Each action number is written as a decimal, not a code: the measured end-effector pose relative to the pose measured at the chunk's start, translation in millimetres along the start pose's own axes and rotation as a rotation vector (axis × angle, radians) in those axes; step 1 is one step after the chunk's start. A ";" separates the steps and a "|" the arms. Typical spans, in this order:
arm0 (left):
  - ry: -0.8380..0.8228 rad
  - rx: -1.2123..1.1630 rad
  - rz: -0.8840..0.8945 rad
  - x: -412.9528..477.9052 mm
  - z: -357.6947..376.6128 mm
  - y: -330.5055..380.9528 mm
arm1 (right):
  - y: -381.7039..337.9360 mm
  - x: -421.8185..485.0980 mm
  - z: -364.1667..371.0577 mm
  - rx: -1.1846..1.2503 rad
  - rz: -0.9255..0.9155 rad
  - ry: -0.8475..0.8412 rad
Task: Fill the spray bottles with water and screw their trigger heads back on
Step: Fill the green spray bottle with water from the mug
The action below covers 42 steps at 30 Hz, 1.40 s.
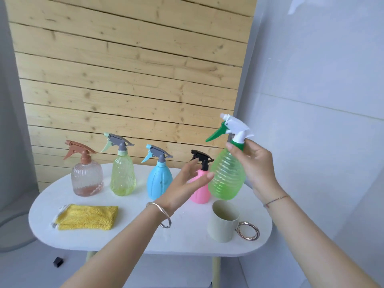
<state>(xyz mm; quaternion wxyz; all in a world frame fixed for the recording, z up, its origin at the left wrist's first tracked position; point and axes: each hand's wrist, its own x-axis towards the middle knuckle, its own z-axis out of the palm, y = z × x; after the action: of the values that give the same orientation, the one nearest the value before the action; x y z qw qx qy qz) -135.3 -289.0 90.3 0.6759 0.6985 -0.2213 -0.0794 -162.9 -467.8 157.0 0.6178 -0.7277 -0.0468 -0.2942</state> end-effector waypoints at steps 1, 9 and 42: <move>-0.045 0.004 0.009 -11.2 -4.1 5.3 | -4.9 -11.6 5.9 0.045 0.064 -0.053; 0.044 0.136 0.020 -99.5 -17.2 11.4 | -29.0 -92.7 55.5 0.243 0.234 -0.142; 0.052 -0.403 -0.371 -177.8 -27.6 -5.4 | -28.0 -157.8 93.3 0.567 0.449 -0.215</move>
<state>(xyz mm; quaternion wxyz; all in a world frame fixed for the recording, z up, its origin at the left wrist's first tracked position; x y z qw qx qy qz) -281.1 -189.9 53.7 0.7805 0.5804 -0.0516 -0.2263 -270.2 -328.2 98.9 0.8355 -0.5465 -0.0305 -0.0487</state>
